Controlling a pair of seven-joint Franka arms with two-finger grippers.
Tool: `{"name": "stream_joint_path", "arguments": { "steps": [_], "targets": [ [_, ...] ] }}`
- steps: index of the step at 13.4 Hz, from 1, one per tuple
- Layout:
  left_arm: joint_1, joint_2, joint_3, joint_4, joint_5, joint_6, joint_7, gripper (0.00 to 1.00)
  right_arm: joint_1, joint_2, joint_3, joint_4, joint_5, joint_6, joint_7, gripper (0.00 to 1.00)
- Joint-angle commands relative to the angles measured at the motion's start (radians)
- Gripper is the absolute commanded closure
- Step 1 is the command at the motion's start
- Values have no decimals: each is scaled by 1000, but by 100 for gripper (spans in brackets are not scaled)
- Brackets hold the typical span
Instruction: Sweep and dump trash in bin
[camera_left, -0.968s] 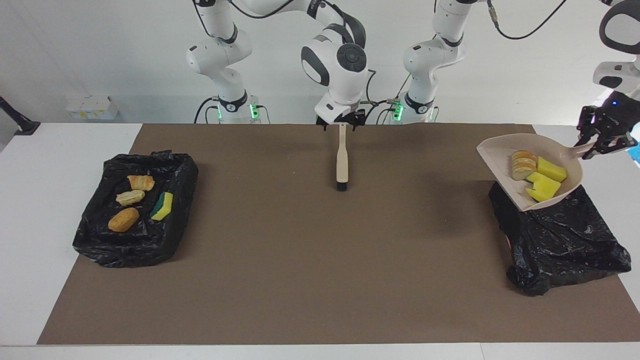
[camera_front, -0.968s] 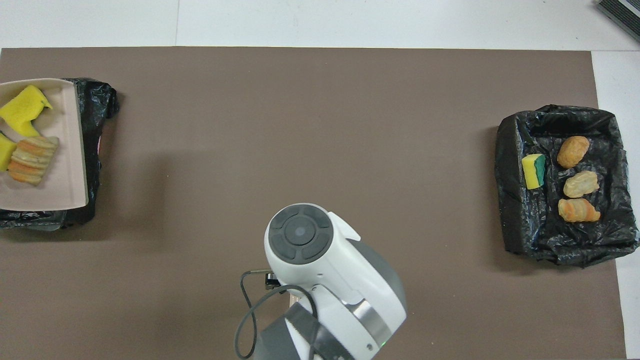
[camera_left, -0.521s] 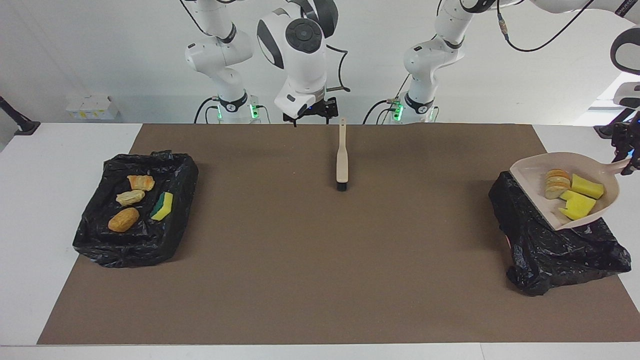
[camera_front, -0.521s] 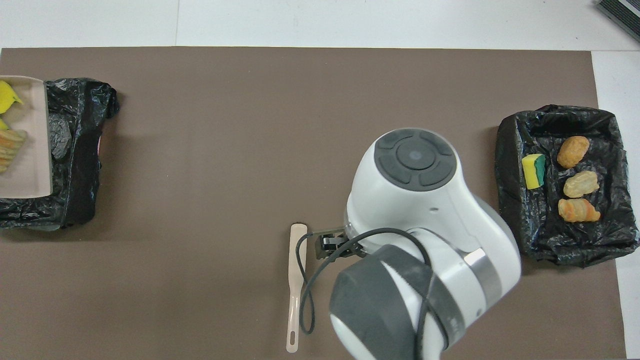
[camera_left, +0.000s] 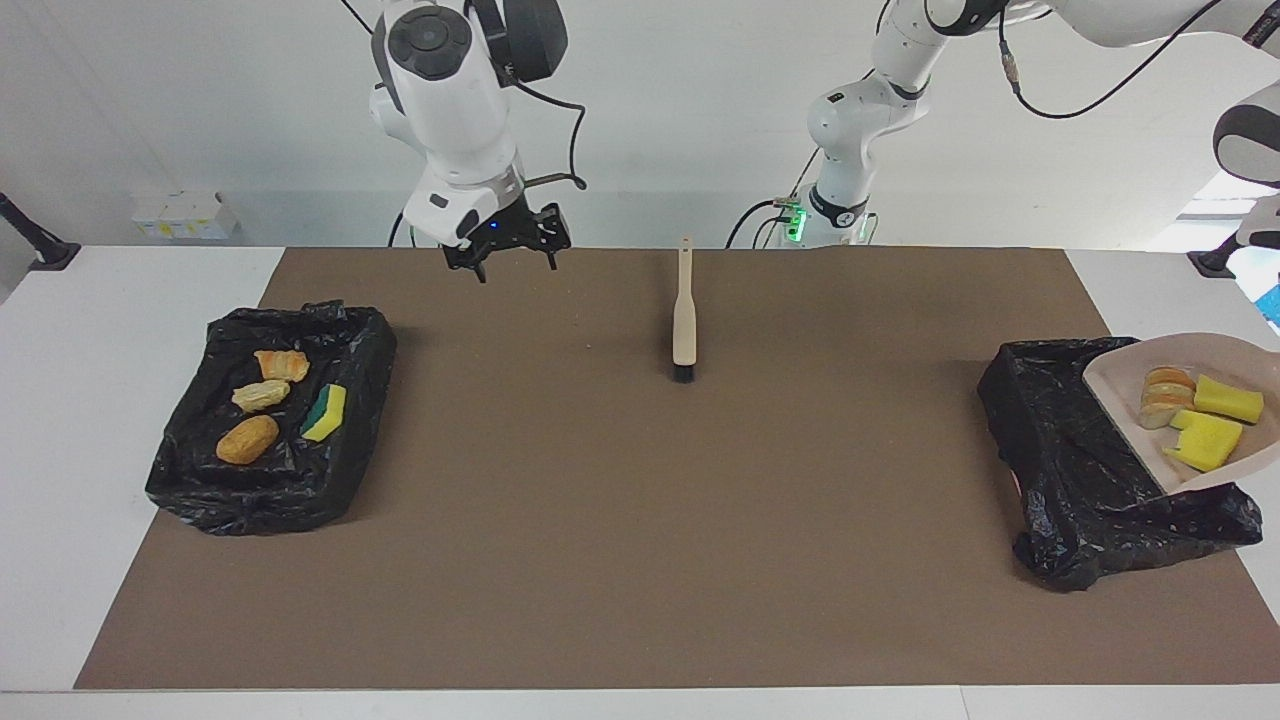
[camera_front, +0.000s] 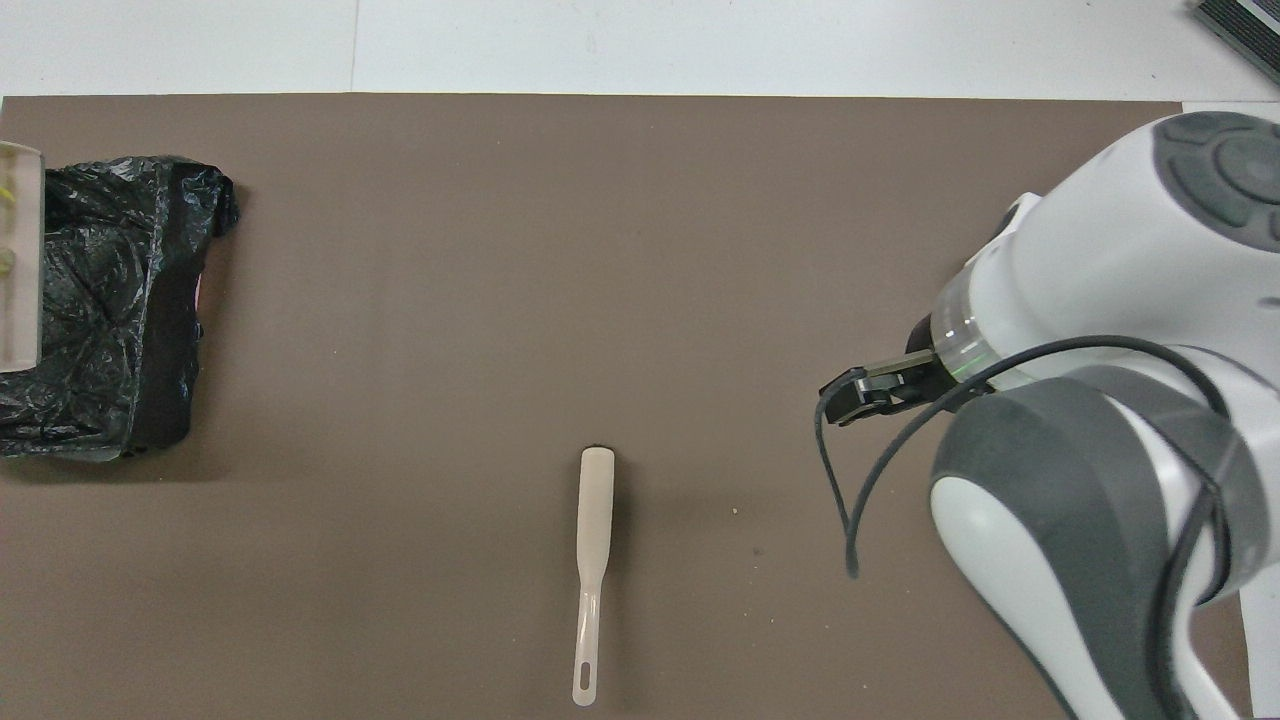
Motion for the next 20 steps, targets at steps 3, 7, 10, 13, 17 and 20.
{"name": "stream_joint_path", "arguments": {
  "steps": [3,7,10,13,17,20],
  "targets": [
    [-10,-68,-4,-110,250,82,-165,100,-67,-6,-29,46,-147,-17,-130,0],
    [-58,-102,-5,-137,560,76,-208,100,-102,-19,-136,36,-118,-24,-212,0],
    [-96,-133,-5,-157,666,48,-251,100,-124,-73,-153,-45,-66,-8,-155,0],
    [-151,-139,-5,-150,756,-35,-253,100,-124,-64,-153,-32,-65,-6,-141,0],
    [-244,-150,-5,-147,818,-147,-288,100,-124,-66,-152,-30,-65,-9,-147,0],
    [-291,-150,-13,-143,802,-242,-410,100,-124,-64,-152,-30,-65,-9,-147,0]
  ]
}}
